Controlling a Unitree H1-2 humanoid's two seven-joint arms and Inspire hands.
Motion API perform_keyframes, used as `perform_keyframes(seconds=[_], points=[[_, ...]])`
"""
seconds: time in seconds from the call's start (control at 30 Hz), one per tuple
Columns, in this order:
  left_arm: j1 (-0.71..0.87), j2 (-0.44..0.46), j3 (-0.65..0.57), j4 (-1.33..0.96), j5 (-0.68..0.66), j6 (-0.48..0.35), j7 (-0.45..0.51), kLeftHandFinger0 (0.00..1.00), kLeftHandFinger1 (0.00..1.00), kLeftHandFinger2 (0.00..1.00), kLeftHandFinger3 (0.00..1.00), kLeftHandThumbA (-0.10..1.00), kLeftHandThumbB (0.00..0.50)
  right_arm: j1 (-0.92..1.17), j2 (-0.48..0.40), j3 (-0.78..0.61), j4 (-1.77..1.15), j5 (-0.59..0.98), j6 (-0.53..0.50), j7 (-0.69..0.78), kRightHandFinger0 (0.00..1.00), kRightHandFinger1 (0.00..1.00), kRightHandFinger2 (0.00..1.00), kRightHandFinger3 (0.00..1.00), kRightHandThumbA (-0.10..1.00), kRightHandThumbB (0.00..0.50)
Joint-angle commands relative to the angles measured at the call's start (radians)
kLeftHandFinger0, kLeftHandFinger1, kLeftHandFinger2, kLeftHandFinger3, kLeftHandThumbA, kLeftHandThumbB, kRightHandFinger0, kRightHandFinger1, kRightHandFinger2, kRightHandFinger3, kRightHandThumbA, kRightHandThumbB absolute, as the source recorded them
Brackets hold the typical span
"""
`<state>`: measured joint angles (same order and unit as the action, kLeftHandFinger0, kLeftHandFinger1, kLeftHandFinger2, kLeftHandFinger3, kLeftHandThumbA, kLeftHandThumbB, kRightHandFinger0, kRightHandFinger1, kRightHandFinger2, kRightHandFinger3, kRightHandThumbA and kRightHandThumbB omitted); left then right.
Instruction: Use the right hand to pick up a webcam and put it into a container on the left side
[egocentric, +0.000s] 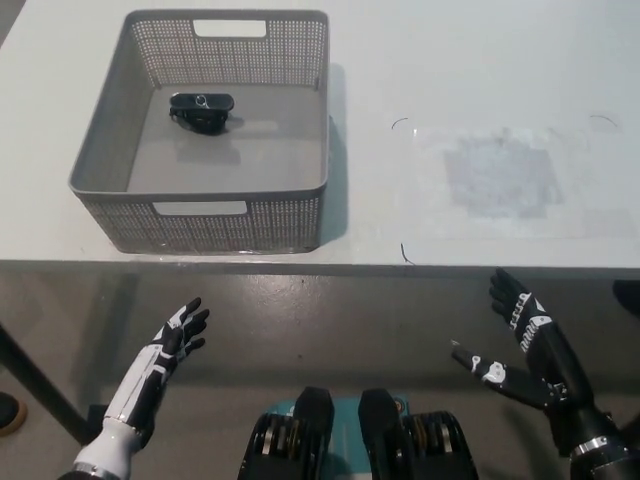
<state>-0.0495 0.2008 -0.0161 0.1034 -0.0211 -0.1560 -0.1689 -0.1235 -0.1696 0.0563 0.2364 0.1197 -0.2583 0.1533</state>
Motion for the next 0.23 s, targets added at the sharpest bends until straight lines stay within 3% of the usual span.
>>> perform_keyframes(seconds=[0.0,0.13,0.2], points=[[-0.009,0.004,0.011,-0.033,-0.010,-0.011,0.002,1.00,1.00,1.00,1.00,1.00,0.127,-0.013,0.006,-0.015,-0.031,0.037,-0.039,0.031,1.00,1.00,1.00,1.00,1.00,0.161],[-0.019,0.010,0.015,-0.033,-0.008,-0.006,0.000,1.00,1.00,1.00,1.00,1.00,0.139,0.001,0.018,-0.007,-0.068,0.058,-0.001,0.041,1.00,1.00,1.00,1.00,1.00,0.203],[-0.021,0.011,0.016,-0.034,-0.006,-0.004,0.000,1.00,1.00,1.00,1.00,1.00,0.141,0.004,0.019,-0.005,-0.076,0.060,0.006,0.044,1.00,1.00,1.00,1.00,1.00,0.192]])
